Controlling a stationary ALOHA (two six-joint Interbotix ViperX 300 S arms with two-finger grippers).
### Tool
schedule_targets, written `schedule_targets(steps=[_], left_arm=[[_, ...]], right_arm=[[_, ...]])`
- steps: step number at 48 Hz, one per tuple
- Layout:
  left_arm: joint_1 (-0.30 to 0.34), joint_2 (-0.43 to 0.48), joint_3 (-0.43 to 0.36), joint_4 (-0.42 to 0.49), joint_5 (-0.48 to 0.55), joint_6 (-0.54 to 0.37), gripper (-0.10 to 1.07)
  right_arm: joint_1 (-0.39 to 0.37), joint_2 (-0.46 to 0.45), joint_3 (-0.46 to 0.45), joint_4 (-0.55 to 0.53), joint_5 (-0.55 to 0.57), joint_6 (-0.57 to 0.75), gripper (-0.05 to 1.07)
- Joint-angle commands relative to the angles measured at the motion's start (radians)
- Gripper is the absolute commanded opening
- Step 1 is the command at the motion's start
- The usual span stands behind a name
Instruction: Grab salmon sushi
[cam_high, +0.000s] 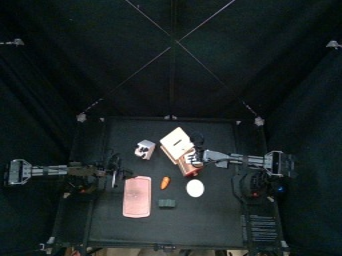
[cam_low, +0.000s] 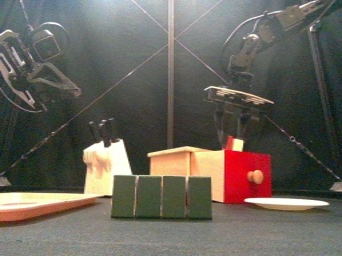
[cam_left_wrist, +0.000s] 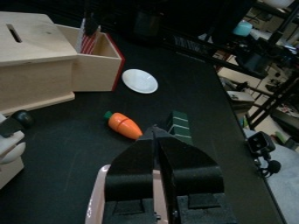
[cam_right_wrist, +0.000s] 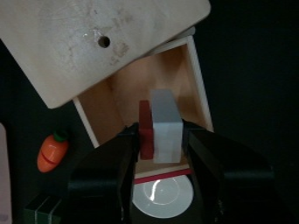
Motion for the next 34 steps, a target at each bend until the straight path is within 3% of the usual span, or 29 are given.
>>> schedule_targets(steps=[1,34], left_arm=[[0.002,0.003,-0.012,-0.002,-0.003,0.002,0.36],[0.002,0.003,-0.014,-0.002,-0.003,0.002,0.36]], right_arm=[[0.002,-0.035,0.002,0.0,-0.002,-0.002,0.69],[0.021,-0.087,0.005,-0.006,-0.025,-0.006,0.69]])
